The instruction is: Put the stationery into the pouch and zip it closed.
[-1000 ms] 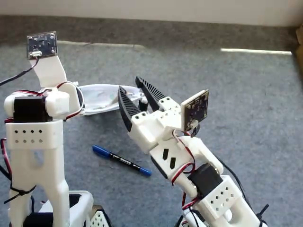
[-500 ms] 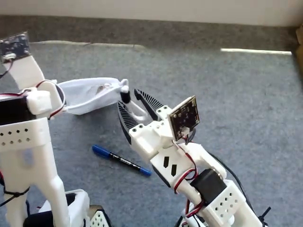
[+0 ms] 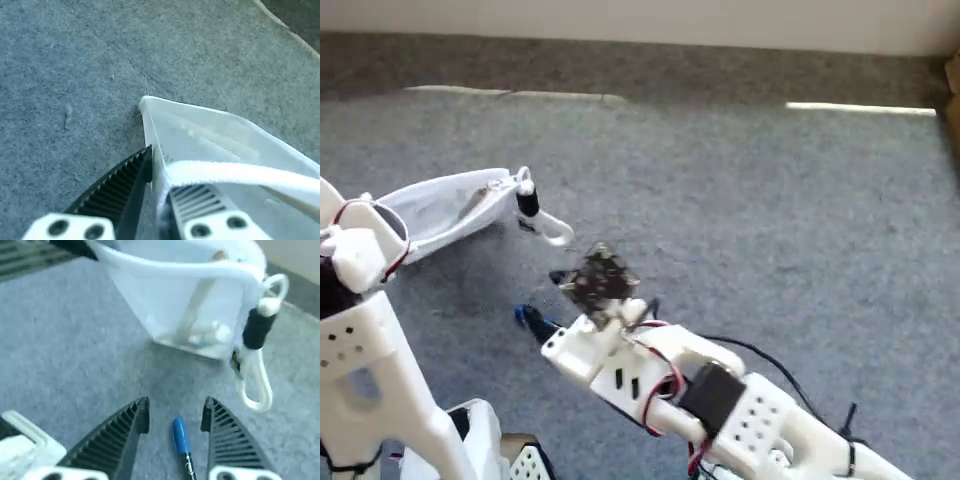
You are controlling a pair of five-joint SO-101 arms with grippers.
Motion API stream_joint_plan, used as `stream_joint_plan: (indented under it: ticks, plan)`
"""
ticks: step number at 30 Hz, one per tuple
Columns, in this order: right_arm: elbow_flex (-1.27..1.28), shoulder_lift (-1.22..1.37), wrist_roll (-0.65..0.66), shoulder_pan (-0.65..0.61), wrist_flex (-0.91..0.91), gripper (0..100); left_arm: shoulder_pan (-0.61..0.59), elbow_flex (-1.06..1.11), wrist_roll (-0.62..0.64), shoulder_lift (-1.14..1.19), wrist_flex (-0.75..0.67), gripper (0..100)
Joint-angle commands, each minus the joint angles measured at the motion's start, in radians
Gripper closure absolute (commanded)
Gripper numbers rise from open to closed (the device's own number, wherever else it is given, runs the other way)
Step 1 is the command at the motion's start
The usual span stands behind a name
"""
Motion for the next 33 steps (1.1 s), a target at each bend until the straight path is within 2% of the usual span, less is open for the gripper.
stream_joint_plan:
  ticks: [1,3,10,15,17,19,29,33]
  plan:
    - [-0.013,0.196,0.015,-0.028,-0.002,83.2,-0.005,0.038,0.029,-0.067,-0.087,99]
    - [-0.025,0.283,0.017,-0.027,-0.051,83.2,-0.004,0.041,0.031,-0.035,-0.092,99]
    - [-0.033,0.484,0.017,-0.024,-0.159,83.2,0.116,0.001,-0.008,0.130,-0.084,99]
    - [-0.036,0.578,0.020,-0.004,-0.234,83.2,0.120,-0.027,-0.009,0.143,-0.083,99]
    - [-0.054,0.616,0.071,0.013,-0.257,83.2,0.120,-0.022,-0.009,0.133,-0.083,99]
    - [-0.081,0.665,0.104,0.030,-0.262,83.2,0.120,-0.022,-0.009,0.122,-0.083,99]
    - [-0.217,0.914,0.109,0.035,-0.251,83.2,0.120,-0.007,-0.035,0.110,-0.083,99]
    - [-0.246,0.940,0.163,0.035,-0.139,83.2,0.119,0.005,-0.037,0.110,-0.087,99]
